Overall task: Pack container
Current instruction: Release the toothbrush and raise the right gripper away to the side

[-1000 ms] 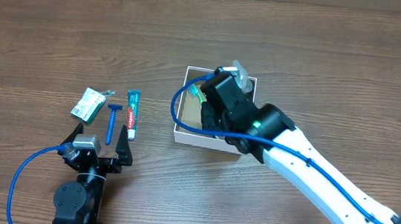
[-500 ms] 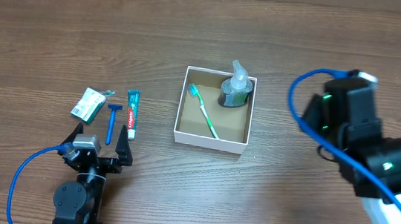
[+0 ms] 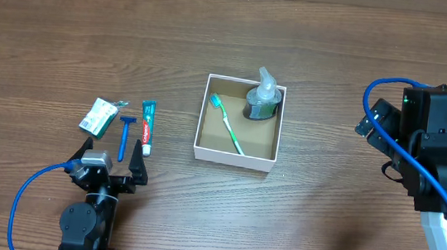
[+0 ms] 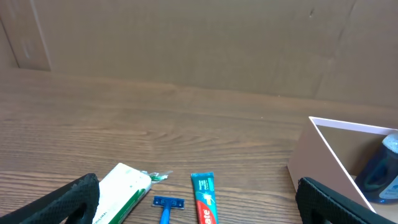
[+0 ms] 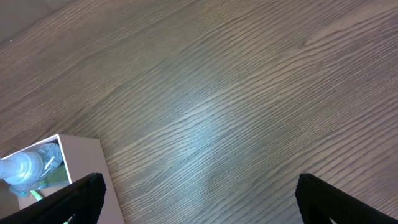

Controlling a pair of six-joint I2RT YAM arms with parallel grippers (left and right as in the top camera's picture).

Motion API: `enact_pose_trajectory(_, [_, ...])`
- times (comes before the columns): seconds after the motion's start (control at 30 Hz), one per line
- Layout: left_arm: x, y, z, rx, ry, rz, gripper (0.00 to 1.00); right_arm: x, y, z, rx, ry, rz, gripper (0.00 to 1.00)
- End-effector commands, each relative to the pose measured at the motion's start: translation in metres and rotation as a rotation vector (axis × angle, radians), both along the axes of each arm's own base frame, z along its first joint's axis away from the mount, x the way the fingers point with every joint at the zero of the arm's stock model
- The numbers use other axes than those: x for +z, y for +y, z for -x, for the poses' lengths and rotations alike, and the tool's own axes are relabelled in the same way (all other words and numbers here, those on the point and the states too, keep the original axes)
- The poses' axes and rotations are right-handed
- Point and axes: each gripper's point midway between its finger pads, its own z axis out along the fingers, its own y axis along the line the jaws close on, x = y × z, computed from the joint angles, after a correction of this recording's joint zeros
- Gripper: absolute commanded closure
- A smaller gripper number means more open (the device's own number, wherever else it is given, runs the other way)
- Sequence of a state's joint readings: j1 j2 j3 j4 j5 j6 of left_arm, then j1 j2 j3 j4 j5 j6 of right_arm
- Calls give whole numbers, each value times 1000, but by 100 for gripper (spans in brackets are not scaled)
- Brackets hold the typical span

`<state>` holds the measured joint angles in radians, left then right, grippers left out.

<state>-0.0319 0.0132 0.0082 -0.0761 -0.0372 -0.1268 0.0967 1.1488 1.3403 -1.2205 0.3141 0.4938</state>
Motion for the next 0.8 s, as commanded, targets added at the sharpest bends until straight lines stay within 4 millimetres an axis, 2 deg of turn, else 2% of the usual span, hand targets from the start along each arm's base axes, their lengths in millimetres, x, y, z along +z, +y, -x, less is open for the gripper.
enact_pose_trajectory(0.0, [1,0,0,-5,-7,-14,0,8,-3,0,-10,-26,2,0])
enact_pose_trajectory(0.43, [1,-1,0,-10,-8,-9,0,8,-3,0,-10,-26,3,0])
enact_pose_trajectory(0.5, [2,-24,2,-134,-4,123,0,8,-3,0,-10,-26,3,0])
enact_pose_trajectory(0.57, [7,-50,7,-272,16,327,0,8,-3,0,-10,-26,3,0])
enact_pose_trajectory(0.6, [7,-55,9,-301,26,375,0,8,-3,0,-10,-26,3,0])
enact_pose_trajectory(0.63, [9,-72,15,-397,63,478,0,8,-3,0,-10,-26,3,0])
enact_pose_trajectory(0.7, [10,-86,23,-488,86,487,0,8,-3,0,-10,-26,3,0])
enact_pose_trajectory(0.77, [9,-92,27,-518,117,513,0,8,-3,0,-10,-26,2,0])
